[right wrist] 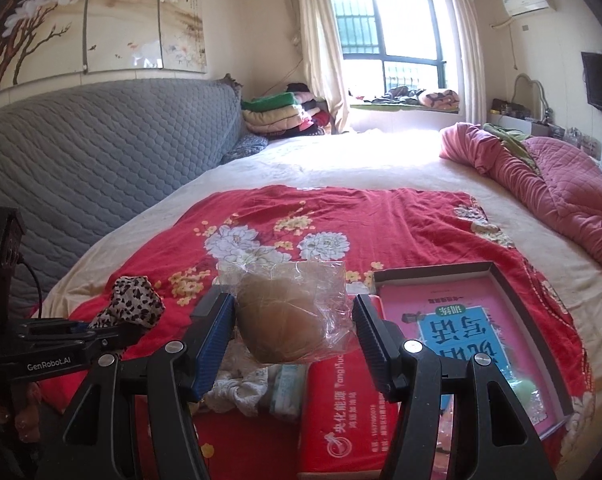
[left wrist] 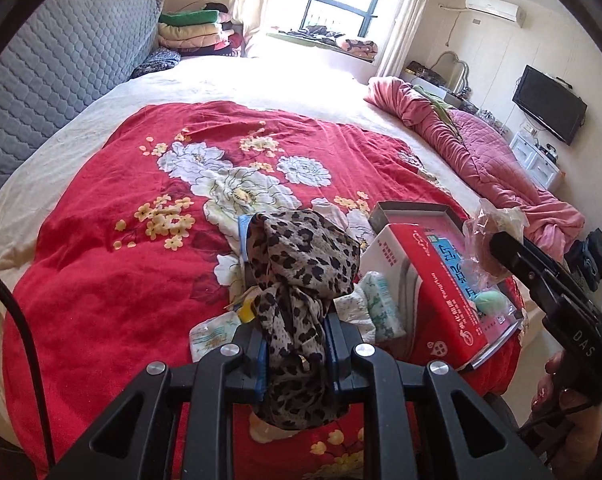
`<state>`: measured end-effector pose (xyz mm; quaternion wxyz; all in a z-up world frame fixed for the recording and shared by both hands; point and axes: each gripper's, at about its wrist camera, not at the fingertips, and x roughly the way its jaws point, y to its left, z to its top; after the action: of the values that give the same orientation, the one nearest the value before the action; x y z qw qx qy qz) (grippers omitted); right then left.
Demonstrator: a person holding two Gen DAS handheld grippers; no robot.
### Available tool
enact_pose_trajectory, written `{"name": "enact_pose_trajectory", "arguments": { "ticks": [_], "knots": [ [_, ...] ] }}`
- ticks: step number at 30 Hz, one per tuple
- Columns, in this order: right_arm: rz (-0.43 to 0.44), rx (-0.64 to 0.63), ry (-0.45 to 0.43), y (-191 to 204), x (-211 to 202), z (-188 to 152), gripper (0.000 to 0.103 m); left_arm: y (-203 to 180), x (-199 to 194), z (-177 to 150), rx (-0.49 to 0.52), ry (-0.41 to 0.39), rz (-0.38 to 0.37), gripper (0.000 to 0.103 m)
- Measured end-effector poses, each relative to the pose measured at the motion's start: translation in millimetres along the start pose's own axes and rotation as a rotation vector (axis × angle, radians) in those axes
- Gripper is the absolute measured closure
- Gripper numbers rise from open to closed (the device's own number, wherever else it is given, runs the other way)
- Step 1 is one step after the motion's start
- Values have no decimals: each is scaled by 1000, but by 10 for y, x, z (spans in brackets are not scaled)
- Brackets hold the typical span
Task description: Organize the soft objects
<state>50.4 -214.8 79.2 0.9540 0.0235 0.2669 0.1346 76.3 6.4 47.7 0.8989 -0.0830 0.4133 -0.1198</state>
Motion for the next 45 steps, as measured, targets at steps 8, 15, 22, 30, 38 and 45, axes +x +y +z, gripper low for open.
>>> {"name": "enact_pose_trajectory", "arguments": {
  "ticks": [8,15,22,30,38,45],
  "knots": [
    [-40,66,-54,-358,-257,22,41,-468,-25,158,60,-4,-32,81],
    [-84,126,-83,-670,-421,-2,41,-832,-12,264,117,-11,-48,81],
    [-146,169,-104,-953,-549,-26,41,-1206,10,329,174,-14,-81,81],
    [-218,229,-127,-1271,-708,-92,41,-1569,68,331,237,-10,-105,81],
    [-273,262,-149,-1491,-854,-129,41,-1839,169,327,286,6,-117,81],
    [-315,301,-164,-1709,-985,-178,41,-2078,290,291,334,22,-121,81]
  ]
}}
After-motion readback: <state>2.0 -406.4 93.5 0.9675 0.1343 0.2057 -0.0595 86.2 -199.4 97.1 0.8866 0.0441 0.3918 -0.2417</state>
